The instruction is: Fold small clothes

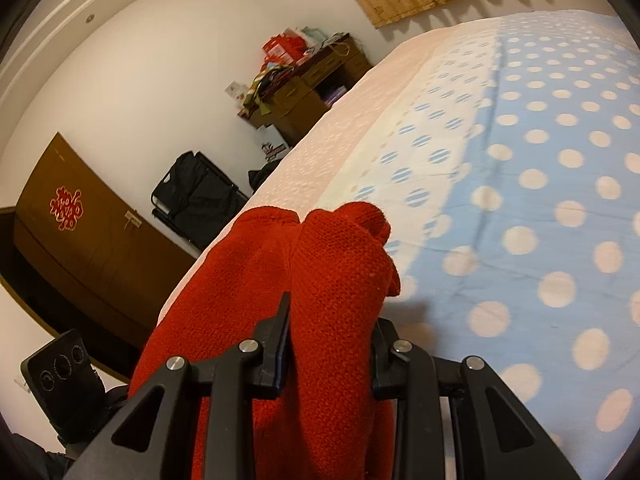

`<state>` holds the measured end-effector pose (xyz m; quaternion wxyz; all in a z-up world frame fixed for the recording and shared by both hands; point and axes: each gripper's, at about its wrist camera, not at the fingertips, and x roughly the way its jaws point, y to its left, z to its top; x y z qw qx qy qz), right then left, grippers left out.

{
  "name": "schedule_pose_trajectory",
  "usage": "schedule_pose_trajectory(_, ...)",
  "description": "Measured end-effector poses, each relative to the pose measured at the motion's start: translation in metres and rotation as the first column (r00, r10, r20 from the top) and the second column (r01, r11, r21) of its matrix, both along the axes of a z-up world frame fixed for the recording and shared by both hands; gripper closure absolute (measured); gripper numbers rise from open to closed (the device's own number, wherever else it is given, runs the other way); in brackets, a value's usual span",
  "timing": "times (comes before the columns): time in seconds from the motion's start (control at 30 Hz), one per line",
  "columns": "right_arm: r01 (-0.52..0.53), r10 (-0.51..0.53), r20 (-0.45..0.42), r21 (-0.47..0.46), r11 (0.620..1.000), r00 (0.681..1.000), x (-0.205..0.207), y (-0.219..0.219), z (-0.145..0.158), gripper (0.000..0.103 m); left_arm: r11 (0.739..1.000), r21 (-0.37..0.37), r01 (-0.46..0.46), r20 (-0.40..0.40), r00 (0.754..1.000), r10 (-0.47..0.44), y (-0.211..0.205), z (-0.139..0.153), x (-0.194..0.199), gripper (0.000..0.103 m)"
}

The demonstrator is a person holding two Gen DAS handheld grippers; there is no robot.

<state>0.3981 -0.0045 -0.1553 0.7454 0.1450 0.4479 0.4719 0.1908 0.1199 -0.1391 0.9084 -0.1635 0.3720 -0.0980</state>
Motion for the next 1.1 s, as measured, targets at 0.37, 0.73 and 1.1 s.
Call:
schedule_pose_trajectory(0.37, -0.062, 0.062, -0.010, 0.005, 0.998, 0.998, -0.009, 0.053, -0.005, 0.073, 0.998, -0.003, -0.069, 0.002, 0.998, 0.069, 0.019, -0.006, -0.012, 0.059)
schedule_pose_trajectory(0.73, -0.103, 0.102, -0.015, -0.017, 0.995, 0.995, -0.013, 0.087, -0.011, 0.073, 0.994, 0.009, -0.111, -0.007, 0.994, 0.111, 0.026, -0.017, -0.022, 0.059)
schedule_pose_trajectory(1.1, -0.151, 0.149, -0.036, -0.036, 0.988, 0.988, -0.008, 0.126, -0.019, 0.073, 0.985, 0.034, -0.170, -0.018, 0.985, 0.170, 0.040, -0.023, -0.031, 0.059)
